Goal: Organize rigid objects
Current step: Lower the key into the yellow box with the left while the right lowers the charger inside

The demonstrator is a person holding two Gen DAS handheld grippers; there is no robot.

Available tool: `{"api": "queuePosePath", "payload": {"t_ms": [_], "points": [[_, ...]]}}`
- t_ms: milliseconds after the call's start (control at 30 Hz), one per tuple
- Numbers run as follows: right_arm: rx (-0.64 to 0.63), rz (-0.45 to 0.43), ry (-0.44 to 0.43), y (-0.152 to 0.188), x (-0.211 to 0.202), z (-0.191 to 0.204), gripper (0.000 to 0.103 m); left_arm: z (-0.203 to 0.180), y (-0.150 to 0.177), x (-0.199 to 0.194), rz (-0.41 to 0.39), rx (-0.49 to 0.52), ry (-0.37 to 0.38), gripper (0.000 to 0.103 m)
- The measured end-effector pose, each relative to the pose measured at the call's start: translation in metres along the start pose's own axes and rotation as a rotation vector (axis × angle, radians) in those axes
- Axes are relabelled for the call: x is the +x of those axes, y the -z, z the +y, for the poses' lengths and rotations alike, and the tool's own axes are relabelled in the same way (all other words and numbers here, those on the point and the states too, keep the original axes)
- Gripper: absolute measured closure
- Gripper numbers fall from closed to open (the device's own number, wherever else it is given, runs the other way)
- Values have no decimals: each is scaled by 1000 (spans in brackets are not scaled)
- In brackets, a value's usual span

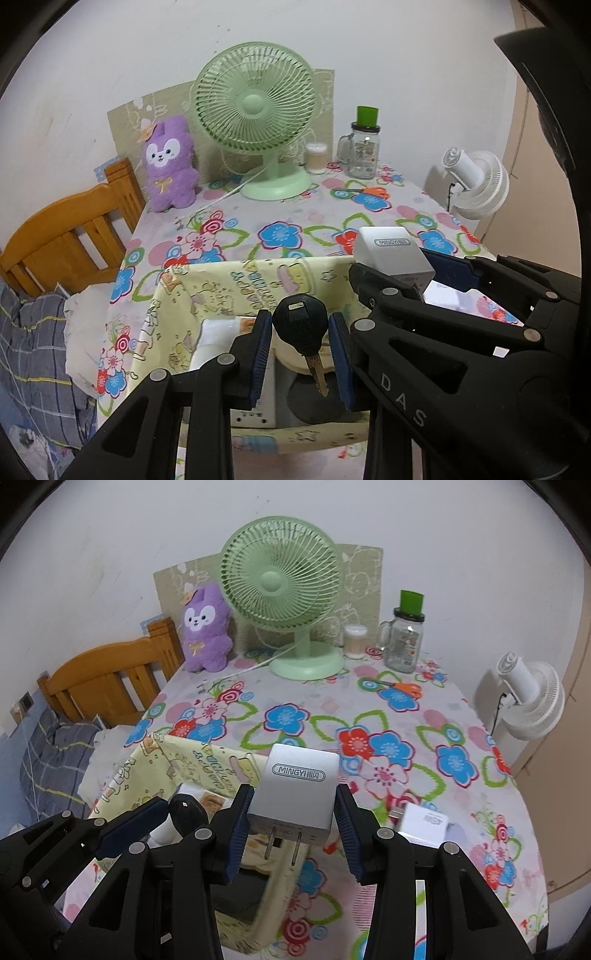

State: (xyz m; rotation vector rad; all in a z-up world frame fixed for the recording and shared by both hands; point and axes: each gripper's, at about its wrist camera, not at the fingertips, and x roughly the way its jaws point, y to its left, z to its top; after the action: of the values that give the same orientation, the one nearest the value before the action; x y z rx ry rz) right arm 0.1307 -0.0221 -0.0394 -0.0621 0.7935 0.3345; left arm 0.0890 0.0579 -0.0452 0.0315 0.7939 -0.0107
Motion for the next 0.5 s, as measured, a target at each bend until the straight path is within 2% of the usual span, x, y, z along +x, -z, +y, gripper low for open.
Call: {"api": "queuePosePath", "payload": {"t_ms": [500], "points": [[-5,112,-51,0,51,29,56,34,11,34,77,-45,-16,74]]}}
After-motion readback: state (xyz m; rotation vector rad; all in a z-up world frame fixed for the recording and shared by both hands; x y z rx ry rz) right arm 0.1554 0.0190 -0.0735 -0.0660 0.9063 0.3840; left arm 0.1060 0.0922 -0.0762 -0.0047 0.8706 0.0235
